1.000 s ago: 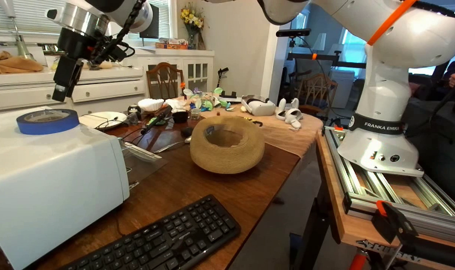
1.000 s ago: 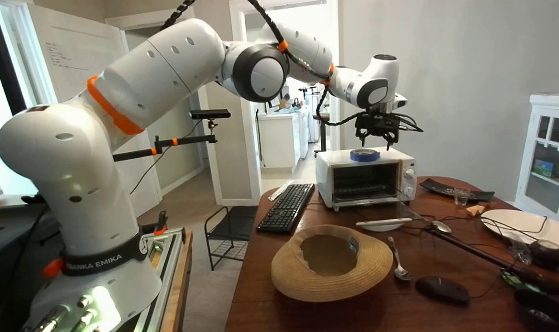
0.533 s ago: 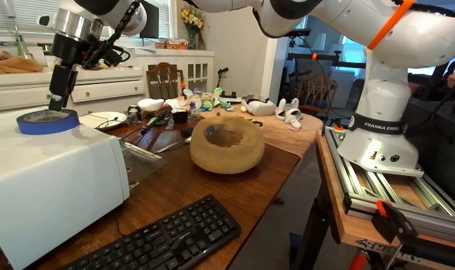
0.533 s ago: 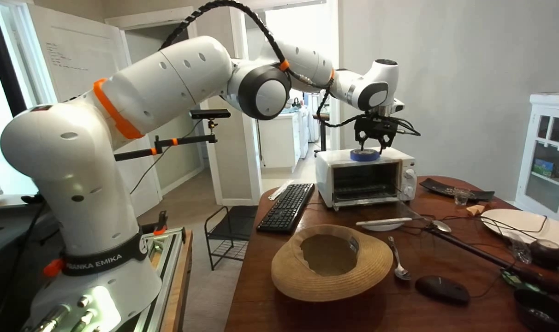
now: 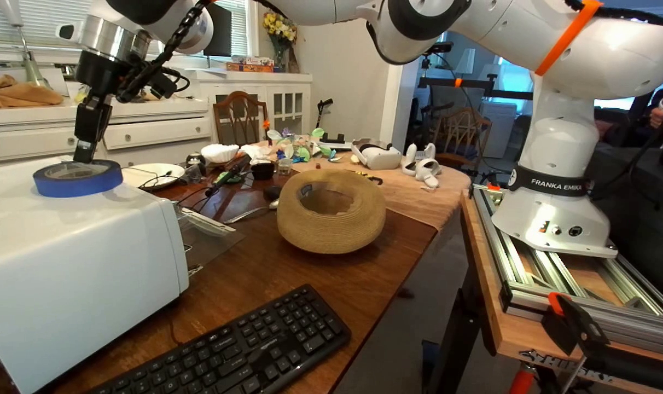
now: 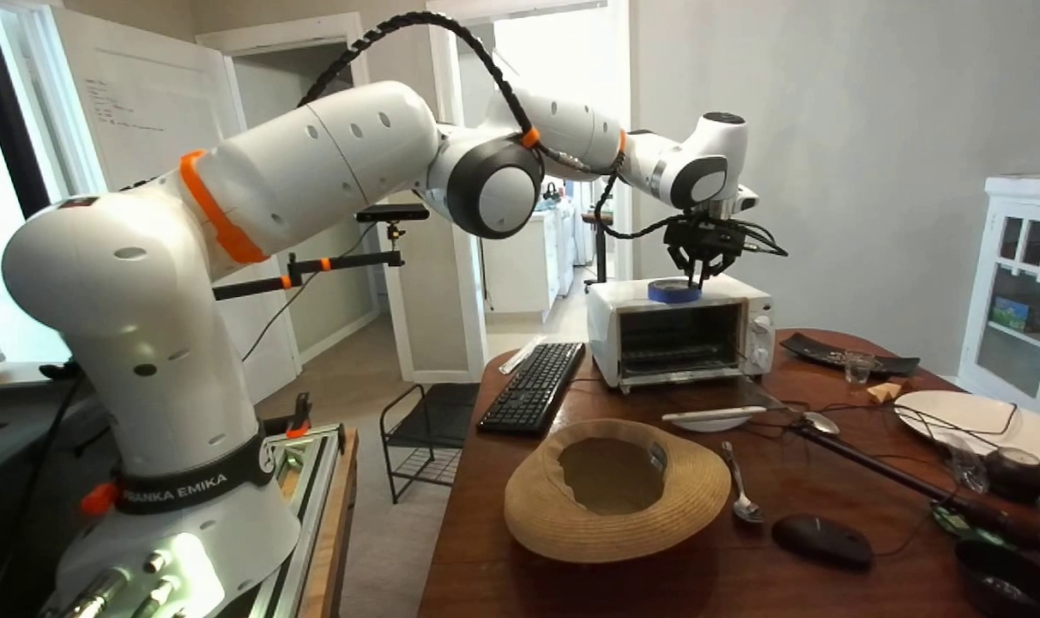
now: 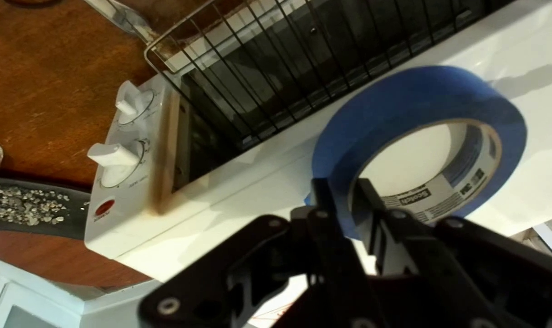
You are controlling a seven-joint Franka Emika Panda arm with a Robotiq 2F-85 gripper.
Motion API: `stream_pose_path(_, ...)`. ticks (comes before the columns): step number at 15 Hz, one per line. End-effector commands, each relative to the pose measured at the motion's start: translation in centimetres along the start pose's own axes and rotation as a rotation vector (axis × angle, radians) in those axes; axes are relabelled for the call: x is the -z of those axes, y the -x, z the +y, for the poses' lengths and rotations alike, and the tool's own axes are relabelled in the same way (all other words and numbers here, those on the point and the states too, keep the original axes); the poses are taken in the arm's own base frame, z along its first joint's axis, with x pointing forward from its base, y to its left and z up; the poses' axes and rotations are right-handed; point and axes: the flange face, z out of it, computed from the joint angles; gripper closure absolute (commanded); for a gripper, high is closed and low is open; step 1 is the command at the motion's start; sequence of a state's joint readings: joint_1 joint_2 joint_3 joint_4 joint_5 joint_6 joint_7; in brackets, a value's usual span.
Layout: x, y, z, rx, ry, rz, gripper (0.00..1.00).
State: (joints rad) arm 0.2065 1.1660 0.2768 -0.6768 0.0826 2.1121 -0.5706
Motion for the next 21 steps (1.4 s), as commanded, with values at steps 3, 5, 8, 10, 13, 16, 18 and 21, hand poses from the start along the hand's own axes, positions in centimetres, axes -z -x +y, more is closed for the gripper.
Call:
stream_pose_path(3, -0.22, -0.02, 0.2, 0.005, 0.005, -0.013, 0.7)
stream_pose_path(5, -0.27, 0.0, 0.21, 0.005, 0.004, -0.014, 0.54)
stream_pose_path(8, -0.33, 0.05, 0.17, 0.005, 0.001, -0.019, 0.4)
stream_pose_path(10, -0.45, 0.15, 0.15, 0.004, -0.005, -0.025, 0.25)
stream_pose_path(13, -0.68, 0.28, 0.1, 0.004, -0.01, -0.032, 0.01)
stream_pose_path(16, -0.81, 0.37, 0.12, 0.004, -0.012, -0.036, 0.4)
stream_pose_path(18, -0.86, 0.42, 0.15, 0.003, -0.014, -0.037, 0.58)
stream_pose_path(21, -0.83, 0.43, 0.2, 0.002, -0.014, -0.035, 0.81)
